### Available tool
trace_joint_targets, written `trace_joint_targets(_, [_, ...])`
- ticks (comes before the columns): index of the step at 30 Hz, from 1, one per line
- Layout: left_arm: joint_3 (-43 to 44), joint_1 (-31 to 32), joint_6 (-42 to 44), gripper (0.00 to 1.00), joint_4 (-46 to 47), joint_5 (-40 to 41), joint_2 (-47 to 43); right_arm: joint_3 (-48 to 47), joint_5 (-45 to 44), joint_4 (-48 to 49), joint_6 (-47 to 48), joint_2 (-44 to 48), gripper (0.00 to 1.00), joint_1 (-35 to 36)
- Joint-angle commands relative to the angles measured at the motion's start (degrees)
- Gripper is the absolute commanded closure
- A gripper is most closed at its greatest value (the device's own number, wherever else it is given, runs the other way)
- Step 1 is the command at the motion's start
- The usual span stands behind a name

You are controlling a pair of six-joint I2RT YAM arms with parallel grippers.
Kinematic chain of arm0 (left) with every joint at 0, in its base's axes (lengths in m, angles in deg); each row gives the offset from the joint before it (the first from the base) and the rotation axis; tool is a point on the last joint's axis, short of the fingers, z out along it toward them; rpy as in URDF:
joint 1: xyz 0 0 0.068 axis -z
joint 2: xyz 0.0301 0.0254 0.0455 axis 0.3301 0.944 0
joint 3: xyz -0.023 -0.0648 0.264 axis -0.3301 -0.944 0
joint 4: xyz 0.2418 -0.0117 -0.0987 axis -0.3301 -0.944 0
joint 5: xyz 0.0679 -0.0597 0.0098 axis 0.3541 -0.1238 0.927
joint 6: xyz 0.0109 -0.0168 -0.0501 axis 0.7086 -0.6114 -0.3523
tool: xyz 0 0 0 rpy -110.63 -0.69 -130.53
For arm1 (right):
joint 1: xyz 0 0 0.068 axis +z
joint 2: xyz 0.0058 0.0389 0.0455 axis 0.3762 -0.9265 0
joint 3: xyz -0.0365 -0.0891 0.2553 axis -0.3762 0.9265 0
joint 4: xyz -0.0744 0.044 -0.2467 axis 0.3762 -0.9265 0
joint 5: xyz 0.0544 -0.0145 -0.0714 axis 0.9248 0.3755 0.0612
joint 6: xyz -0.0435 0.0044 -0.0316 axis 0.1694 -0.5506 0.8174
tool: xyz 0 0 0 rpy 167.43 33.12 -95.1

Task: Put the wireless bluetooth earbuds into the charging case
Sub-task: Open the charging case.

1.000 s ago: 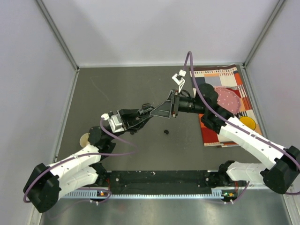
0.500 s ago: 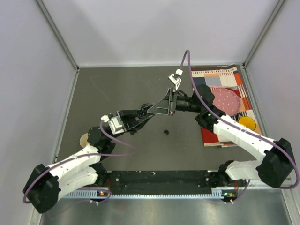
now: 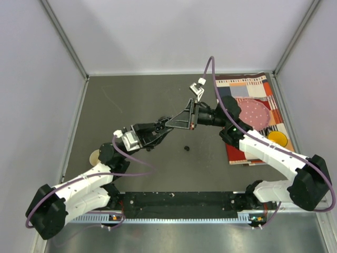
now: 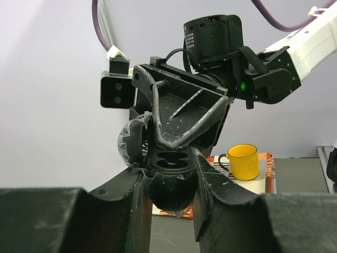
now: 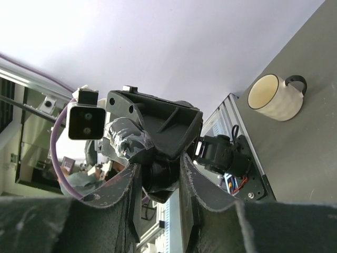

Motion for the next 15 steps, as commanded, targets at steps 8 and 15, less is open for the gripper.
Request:
trace_joint_targets(8, [-1.8, 0.0, -1.3, 0.67, 1.9, 6.1, -2.0, 1.2, 0.4, 7.4, -2.0, 0.3, 1.00, 0.1])
trace_joint_targets(15, [-2.1, 0.0, -1.8, 0.55, 2.5, 7.4, -1.9, 1.3, 0.9, 8.4, -2.7, 0.1, 1.00, 0.1])
